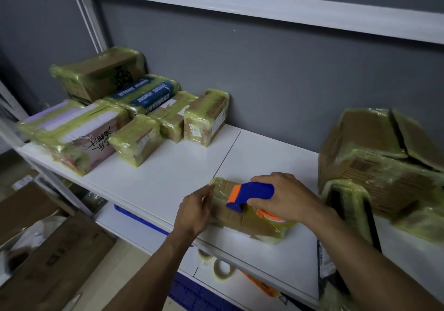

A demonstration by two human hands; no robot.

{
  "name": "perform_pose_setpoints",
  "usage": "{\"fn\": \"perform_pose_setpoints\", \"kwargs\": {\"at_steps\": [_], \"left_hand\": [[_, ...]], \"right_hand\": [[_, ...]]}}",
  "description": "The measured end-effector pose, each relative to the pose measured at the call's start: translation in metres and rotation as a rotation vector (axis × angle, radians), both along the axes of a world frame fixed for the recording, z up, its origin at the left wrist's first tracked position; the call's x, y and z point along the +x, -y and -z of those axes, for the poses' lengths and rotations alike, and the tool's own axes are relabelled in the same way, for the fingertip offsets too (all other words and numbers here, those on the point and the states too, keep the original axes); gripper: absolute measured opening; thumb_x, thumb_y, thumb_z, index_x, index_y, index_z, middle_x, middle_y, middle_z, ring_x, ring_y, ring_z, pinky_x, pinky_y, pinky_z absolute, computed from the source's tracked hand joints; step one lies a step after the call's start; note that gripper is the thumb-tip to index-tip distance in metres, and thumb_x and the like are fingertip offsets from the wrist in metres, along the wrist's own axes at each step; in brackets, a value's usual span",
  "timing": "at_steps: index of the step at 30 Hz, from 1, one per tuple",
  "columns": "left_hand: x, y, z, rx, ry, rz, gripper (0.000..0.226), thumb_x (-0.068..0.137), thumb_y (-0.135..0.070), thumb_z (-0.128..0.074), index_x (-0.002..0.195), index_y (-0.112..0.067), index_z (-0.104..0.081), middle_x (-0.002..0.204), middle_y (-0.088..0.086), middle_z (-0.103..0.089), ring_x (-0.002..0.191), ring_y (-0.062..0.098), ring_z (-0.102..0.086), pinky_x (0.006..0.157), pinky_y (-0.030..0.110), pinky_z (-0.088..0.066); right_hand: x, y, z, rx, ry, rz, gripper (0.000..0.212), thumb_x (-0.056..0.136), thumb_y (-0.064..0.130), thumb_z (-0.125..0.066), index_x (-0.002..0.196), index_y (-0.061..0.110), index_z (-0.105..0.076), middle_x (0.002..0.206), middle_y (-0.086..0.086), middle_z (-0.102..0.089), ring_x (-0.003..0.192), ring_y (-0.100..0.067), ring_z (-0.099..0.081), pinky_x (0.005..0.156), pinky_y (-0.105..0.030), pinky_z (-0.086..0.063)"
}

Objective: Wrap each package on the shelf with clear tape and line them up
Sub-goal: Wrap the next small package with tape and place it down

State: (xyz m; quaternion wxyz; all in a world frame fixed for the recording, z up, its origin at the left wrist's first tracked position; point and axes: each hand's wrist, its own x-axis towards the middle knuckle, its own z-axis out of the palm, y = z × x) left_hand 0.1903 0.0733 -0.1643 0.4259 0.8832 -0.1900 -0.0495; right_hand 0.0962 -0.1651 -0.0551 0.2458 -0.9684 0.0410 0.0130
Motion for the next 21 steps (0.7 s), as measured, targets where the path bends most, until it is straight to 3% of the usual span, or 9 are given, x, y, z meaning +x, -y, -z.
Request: {"fn": "perform_pose_setpoints", "kwargs": {"at_steps": [3, 6, 10, 14, 21], "left_hand": [[-0.002, -0.004, -0.006, 0.13, 0.161, 0.173, 0.052, 0.101, -0.027, -0.041, 0.152, -0.034, -0.043, 0.167, -0.014, -0.021, 0.152, 0.019, -0.028, 0.114, 0.042, -0.042], [-0.008, -0.005, 0.0, 0.206, 0.316, 0.338, 0.063, 0.1, -0.05, -0.036, 0.159, -0.031, -0.027, 0.168, -0.016, -0.011, 0.156, 0.009, 0.003, 0.12, 0.04, -0.034], [-0.013, -0.004, 0.005, 0.463, 0.392, 0.325, 0.106, 0.076, -0.098, -0.03, 0.16, -0.033, -0.024, 0.168, -0.018, -0.008, 0.156, 0.01, 0.0, 0.122, 0.035, -0.028], [-0.007, -0.001, 0.006, 0.556, 0.434, 0.324, 0.106, 0.074, -0.098, -0.03, 0.159, -0.036, -0.025, 0.167, -0.019, -0.011, 0.155, 0.009, -0.007, 0.12, 0.037, -0.032], [-0.005, -0.003, 0.006, 0.587, 0.442, 0.32, 0.106, 0.075, -0.098, -0.027, 0.16, -0.037, -0.02, 0.167, -0.021, -0.005, 0.155, 0.007, -0.004, 0.121, 0.033, -0.029]], "right_hand": [[0.005, 0.001, 0.002, 0.01, -0.016, 0.002, 0.05, 0.071, 0.072, -0.059, 0.111, 0.042, -0.058, 0.091, 0.017, -0.063, 0.09, -0.007, -0.059, 0.077, -0.031, -0.057], [0.002, 0.003, 0.003, -0.006, -0.042, 0.005, 0.06, 0.07, 0.078, -0.054, 0.122, 0.048, -0.052, 0.1, 0.019, -0.057, 0.096, -0.008, -0.057, 0.08, -0.026, -0.054], [0.001, 0.0, 0.003, 0.0, -0.042, 0.017, 0.063, 0.068, 0.081, -0.053, 0.124, 0.052, -0.049, 0.104, 0.02, -0.056, 0.098, -0.007, -0.056, 0.081, -0.026, -0.053], [-0.001, -0.002, -0.005, 0.025, -0.02, -0.006, 0.047, 0.075, 0.07, -0.061, 0.114, 0.043, -0.058, 0.092, 0.019, -0.064, 0.09, -0.004, -0.059, 0.077, -0.03, -0.057], [-0.015, 0.007, -0.027, 0.072, -0.04, -0.045, 0.03, 0.084, 0.056, -0.065, 0.104, 0.033, -0.069, 0.092, 0.016, -0.071, 0.09, -0.006, -0.064, 0.078, -0.032, -0.055]]}}
